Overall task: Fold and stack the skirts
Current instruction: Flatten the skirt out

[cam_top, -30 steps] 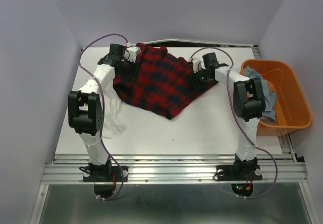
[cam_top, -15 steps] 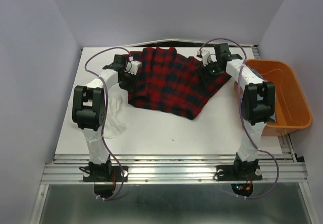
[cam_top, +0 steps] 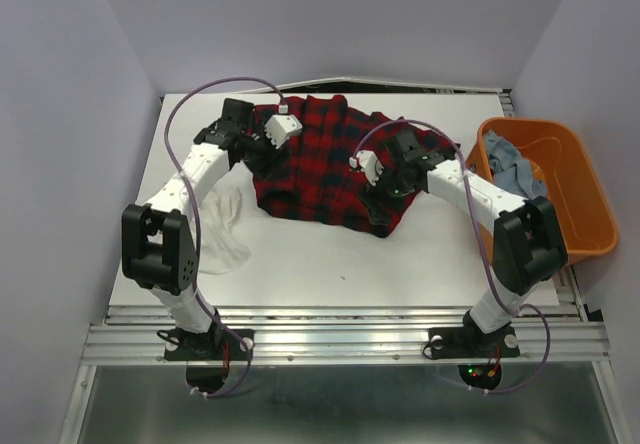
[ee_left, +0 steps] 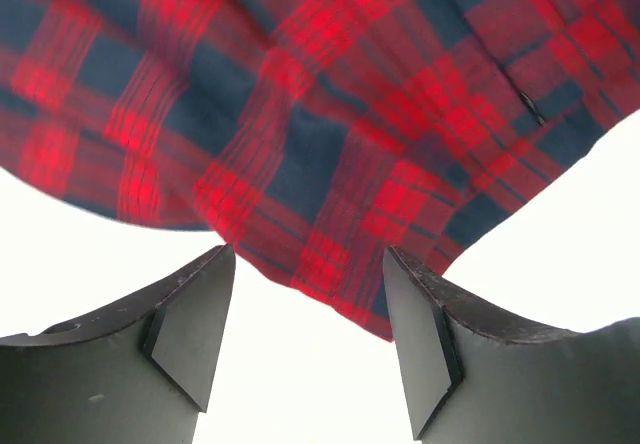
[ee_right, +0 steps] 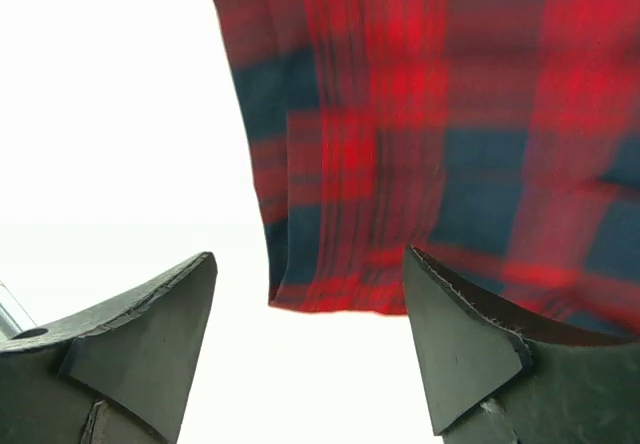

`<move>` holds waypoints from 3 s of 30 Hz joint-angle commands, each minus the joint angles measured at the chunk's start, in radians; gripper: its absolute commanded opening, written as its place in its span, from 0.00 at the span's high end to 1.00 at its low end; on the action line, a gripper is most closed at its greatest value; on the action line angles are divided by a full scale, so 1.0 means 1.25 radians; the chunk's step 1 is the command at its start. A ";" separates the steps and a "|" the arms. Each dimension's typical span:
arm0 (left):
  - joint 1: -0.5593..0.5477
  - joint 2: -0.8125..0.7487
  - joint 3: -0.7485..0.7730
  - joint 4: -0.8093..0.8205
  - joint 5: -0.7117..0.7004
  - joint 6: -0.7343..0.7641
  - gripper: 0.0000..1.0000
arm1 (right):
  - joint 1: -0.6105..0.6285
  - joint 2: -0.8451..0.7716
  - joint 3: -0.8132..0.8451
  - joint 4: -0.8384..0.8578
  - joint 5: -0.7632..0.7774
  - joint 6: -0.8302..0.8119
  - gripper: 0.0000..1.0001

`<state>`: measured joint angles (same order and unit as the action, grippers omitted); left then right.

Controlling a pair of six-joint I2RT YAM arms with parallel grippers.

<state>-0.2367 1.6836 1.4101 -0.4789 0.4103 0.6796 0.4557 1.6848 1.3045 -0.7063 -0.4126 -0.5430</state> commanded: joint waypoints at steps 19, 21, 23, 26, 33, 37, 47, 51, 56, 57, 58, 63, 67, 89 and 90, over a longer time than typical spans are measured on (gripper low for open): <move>-0.114 0.010 -0.206 0.166 -0.205 0.218 0.35 | 0.043 -0.019 -0.146 0.223 0.196 -0.001 0.58; -0.113 0.014 -0.209 0.183 -0.216 0.216 0.46 | 0.043 -0.020 -0.146 0.219 0.200 -0.011 0.69; -0.113 0.012 -0.205 0.189 -0.218 0.212 0.63 | 0.043 -0.022 -0.146 0.217 0.205 -0.015 0.81; -0.103 -0.003 -0.197 0.186 -0.203 0.201 0.83 | 0.043 -0.036 -0.139 0.212 0.217 -0.015 0.99; -0.021 -0.036 -0.151 0.150 -0.125 0.190 1.00 | 0.043 -0.134 -0.145 0.205 0.243 -0.031 0.99; 0.035 -0.079 -0.177 0.158 -0.083 0.223 1.00 | 0.028 -0.214 -0.183 0.180 0.222 -0.091 0.99; 0.024 -0.098 -0.258 0.106 -0.032 0.329 1.00 | 0.046 -0.220 -0.375 0.221 0.125 -0.187 0.99; 0.014 -0.082 -0.289 0.103 -0.064 0.368 1.00 | 0.080 -0.164 -0.372 0.232 0.087 -0.194 0.99; 0.003 -0.110 -0.338 0.118 -0.084 0.432 1.00 | 0.101 -0.143 -0.391 0.235 0.072 -0.231 0.97; -0.004 -0.121 -0.355 0.130 -0.091 0.440 1.00 | 0.101 -0.140 -0.392 0.237 0.074 -0.233 0.96; -0.009 -0.144 -0.393 0.146 -0.106 0.450 1.00 | 0.101 -0.133 -0.394 0.236 0.074 -0.236 0.96; -0.038 -0.201 -0.508 0.249 -0.147 0.515 1.00 | 0.101 -0.127 -0.430 0.266 0.110 -0.278 0.99; -0.041 -0.212 -0.584 0.311 -0.193 0.582 1.00 | 0.101 -0.132 -0.456 0.280 0.134 -0.306 0.99; -0.073 -0.238 -0.182 0.064 0.134 0.080 0.25 | 0.092 -0.169 -0.143 0.084 -0.002 -0.098 0.23; -0.066 -0.230 -0.175 0.069 0.138 0.066 0.25 | 0.085 -0.162 -0.127 0.082 -0.013 -0.081 0.23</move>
<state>-0.3420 1.3727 1.1412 -0.3649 0.4965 0.9379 0.5762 1.5219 1.0451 -0.5804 -0.3420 -0.7284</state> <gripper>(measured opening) 0.753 0.760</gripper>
